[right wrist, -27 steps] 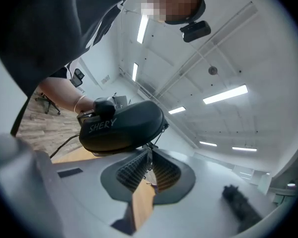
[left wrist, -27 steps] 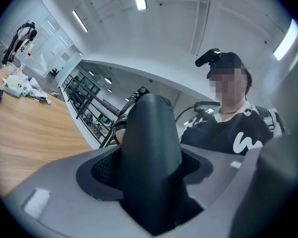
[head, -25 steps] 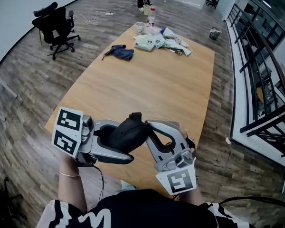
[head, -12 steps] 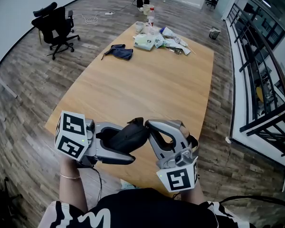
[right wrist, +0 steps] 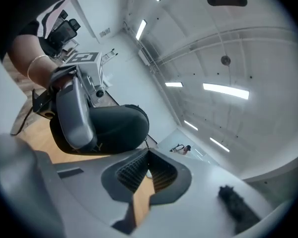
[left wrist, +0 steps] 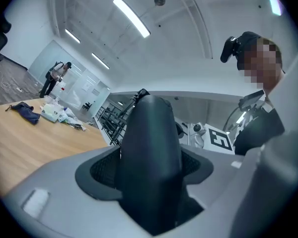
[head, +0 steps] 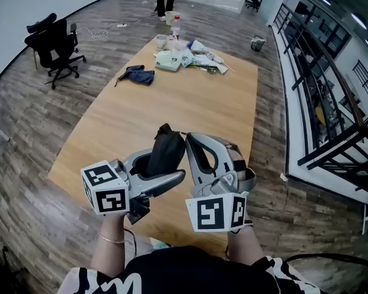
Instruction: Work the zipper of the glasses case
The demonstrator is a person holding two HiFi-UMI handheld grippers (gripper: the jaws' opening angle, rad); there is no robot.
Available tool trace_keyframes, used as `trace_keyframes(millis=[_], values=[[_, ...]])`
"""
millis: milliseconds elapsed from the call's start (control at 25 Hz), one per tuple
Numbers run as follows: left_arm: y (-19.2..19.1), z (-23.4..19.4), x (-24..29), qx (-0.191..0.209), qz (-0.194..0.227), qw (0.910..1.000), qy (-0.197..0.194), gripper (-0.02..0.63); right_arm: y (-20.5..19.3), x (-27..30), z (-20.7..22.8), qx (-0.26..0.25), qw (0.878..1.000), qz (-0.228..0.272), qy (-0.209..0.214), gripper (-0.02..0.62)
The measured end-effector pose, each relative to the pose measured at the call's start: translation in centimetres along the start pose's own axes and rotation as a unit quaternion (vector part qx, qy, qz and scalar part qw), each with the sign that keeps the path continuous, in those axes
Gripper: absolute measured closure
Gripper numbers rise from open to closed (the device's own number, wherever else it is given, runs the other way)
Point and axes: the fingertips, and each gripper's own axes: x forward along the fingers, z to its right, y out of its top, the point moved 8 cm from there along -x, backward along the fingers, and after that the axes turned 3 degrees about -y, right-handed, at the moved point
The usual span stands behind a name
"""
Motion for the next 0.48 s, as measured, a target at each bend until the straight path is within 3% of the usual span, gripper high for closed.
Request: trace_keyframes(millis=[120, 200, 280, 360, 440, 480], values=[[0.7, 0.1, 0.2, 0.039, 0.0, 0.9992, 0.001, 0.275, 0.2, -0.6, 0.5, 0.003, 1.0, 0.001, -0.004, 0.591], [1.2, 0.2, 0.5, 0.113, -0.022, 0.9928, 0.032, 0.264, 0.5, -1.1, 0.9, 0.002, 1.0, 0.008, -0.001, 0.591], [1.3, 0.5, 1.3, 0.19, -0.076, 0.9776, 0.051, 0.264, 1.2, -1.5, 1.0, -0.004, 1.0, 0.022, 0.008, 0.591], [1.2, 1.0, 2.4, 0.255, -0.127, 0.9555, 0.077, 0.264, 2.0, -1.8, 0.9, -0.006, 0.999, 0.032, 0.019, 0.591], [1.4, 1.2, 2.9, 0.311, -0.138, 0.9324, 0.122, 0.262, 2.5, -2.0, 0.8, 0.003, 0.999, 0.026, 0.022, 0.591], [1.5, 1.3, 2.9, 0.326, -0.13, 0.926, 0.139, 0.262, 2.6, -2.1, 0.9, 0.01, 0.999, 0.022, 0.022, 0.591]])
